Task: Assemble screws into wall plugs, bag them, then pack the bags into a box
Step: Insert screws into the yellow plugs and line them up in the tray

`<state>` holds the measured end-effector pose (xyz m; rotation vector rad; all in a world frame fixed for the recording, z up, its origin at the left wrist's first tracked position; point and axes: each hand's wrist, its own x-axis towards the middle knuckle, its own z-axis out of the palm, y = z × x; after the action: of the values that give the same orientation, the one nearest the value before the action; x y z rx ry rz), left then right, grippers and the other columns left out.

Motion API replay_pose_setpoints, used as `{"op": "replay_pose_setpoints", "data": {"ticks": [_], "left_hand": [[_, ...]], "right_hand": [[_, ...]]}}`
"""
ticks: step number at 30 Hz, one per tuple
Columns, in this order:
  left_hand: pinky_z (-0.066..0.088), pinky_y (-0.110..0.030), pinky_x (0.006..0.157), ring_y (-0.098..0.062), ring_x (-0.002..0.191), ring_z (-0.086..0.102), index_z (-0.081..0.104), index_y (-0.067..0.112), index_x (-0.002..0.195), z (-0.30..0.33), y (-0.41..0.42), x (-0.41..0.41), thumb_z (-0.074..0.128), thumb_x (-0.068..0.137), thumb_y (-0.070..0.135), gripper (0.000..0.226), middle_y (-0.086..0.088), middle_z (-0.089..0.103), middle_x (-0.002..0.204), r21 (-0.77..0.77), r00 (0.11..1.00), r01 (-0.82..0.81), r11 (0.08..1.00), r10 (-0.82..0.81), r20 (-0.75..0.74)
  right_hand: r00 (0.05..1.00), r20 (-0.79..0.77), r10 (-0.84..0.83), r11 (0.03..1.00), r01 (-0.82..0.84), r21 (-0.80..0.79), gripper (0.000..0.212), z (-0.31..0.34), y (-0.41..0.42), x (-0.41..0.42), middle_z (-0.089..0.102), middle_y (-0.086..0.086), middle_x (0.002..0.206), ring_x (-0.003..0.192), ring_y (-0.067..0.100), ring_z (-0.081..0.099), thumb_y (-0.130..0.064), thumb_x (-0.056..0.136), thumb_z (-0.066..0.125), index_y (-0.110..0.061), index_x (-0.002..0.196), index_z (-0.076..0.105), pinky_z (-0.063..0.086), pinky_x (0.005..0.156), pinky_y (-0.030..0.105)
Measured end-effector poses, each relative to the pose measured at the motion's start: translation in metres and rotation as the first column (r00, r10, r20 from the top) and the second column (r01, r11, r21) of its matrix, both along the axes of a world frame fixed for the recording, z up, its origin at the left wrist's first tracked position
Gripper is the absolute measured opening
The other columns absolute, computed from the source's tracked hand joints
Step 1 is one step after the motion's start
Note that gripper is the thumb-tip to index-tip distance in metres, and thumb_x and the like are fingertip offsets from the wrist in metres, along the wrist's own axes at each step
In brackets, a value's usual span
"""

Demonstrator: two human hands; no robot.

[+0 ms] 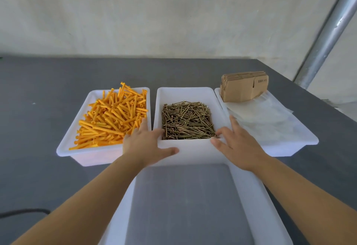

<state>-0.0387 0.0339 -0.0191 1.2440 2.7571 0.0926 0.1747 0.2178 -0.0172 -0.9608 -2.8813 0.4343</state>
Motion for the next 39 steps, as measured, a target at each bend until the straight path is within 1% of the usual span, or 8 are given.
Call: {"op": "replay_pose_setpoints", "data": {"ticks": [2, 6, 9, 14, 29, 32, 35, 39], "left_hand": [[0.033, -0.056, 0.108, -0.036, 0.144, 0.028, 0.044, 0.043, 0.14, 0.005, 0.004, -0.003, 0.023, 0.063, 0.099, 0.098, -0.007, 0.021, 0.161, 0.131, 0.996, -0.053, 0.99, 0.043, 0.076], [0.05, -0.037, 0.078, -0.027, 0.1, 0.06, 0.061, 0.013, 0.12, 0.014, 0.025, -0.021, 0.042, 0.094, 0.06, 0.057, -0.008, 0.066, 0.111, 0.35, 0.988, -0.136, 0.927, 0.103, 0.111], [0.044, -0.033, 0.063, -0.025, 0.084, 0.056, 0.053, 0.012, 0.1, 0.012, 0.043, -0.035, 0.051, 0.095, 0.028, 0.018, -0.004, 0.06, 0.09, 0.294, 0.98, -0.193, 0.936, 0.166, 0.113], [0.036, -0.03, 0.057, -0.024, 0.079, 0.053, 0.041, 0.022, 0.074, 0.002, 0.047, -0.044, 0.054, 0.093, 0.027, 0.024, 0.0, 0.049, 0.073, 0.34, 0.973, -0.225, 0.913, 0.195, 0.119], [0.036, -0.034, 0.072, -0.031, 0.091, 0.054, 0.044, 0.016, 0.083, 0.004, 0.05, -0.035, 0.051, 0.095, 0.022, 0.015, -0.001, 0.047, 0.076, 0.336, 0.992, -0.124, 0.934, 0.121, 0.029], [0.039, -0.035, 0.074, -0.032, 0.093, 0.056, 0.046, 0.016, 0.086, 0.006, 0.047, -0.031, 0.051, 0.096, 0.023, 0.013, -0.002, 0.052, 0.081, 0.318, 0.991, -0.133, 0.939, 0.132, 0.026], [0.043, -0.034, 0.072, -0.025, 0.088, 0.055, 0.054, 0.01, 0.1, 0.009, 0.044, -0.025, 0.05, 0.098, 0.026, 0.017, -0.004, 0.058, 0.088, 0.293, 0.99, -0.144, 0.945, 0.141, 0.032], [0.043, -0.031, 0.067, -0.022, 0.086, 0.057, 0.061, 0.012, 0.106, 0.019, 0.03, -0.02, 0.051, 0.098, 0.023, 0.017, -0.004, 0.062, 0.093, 0.32, 0.992, -0.128, 0.939, 0.127, 0.023]], "right_hand": [[0.995, -0.065, -0.081, 0.992, 0.073, -0.107, 0.08, 0.003, -0.001, -0.004, 0.009, 0.01, 0.164, 0.146, 0.028, 0.025, -0.079, 0.082, 0.012, -0.032, 0.143, 0.038, 0.031, 0.113, 0.044], [0.954, -0.129, -0.27, 0.962, 0.272, 0.003, 0.051, 0.015, 0.017, -0.03, 0.052, 0.015, 0.136, 0.12, 0.033, 0.052, -0.044, 0.103, 0.033, -0.01, 0.14, 0.039, 0.044, 0.09, 0.041], [0.926, -0.035, -0.377, 0.926, 0.377, 0.013, 0.041, 0.02, 0.032, -0.051, 0.059, 0.012, 0.124, 0.112, 0.032, 0.056, -0.033, 0.1, 0.042, -0.008, 0.133, 0.047, 0.043, 0.078, 0.035], [0.886, -0.019, -0.464, 0.886, 0.463, -0.029, 0.009, 0.01, 0.047, -0.072, 0.062, 0.011, 0.11, 0.093, 0.029, 0.057, -0.019, 0.096, 0.052, -0.011, 0.1, 0.053, 0.04, 0.07, 0.031], [0.928, 0.019, -0.373, 0.926, 0.371, 0.073, 0.01, 0.014, 0.052, -0.084, 0.034, 0.002, 0.066, 0.081, 0.025, 0.046, -0.01, 0.095, 0.048, -0.012, 0.086, 0.049, 0.038, 0.071, 0.032], [0.926, 0.021, -0.378, 0.925, 0.376, 0.053, 0.019, 0.011, 0.053, -0.08, 0.044, 0.003, 0.073, 0.085, 0.025, 0.052, -0.009, 0.097, 0.051, -0.009, 0.079, 0.046, 0.041, 0.072, 0.032], [0.93, 0.041, -0.366, 0.931, 0.364, 0.036, 0.009, 0.016, 0.046, -0.073, 0.057, 0.008, 0.095, 0.096, 0.028, 0.06, -0.011, 0.096, 0.055, -0.005, 0.101, 0.059, 0.041, 0.072, 0.03], [0.961, 0.043, -0.273, 0.896, 0.238, 0.374, 0.017, 0.031, 0.018, -0.08, 0.047, 0.005, 0.091, 0.093, 0.027, 0.055, -0.007, 0.086, 0.059, -0.013, 0.102, 0.061, 0.039, 0.066, 0.033]]}}
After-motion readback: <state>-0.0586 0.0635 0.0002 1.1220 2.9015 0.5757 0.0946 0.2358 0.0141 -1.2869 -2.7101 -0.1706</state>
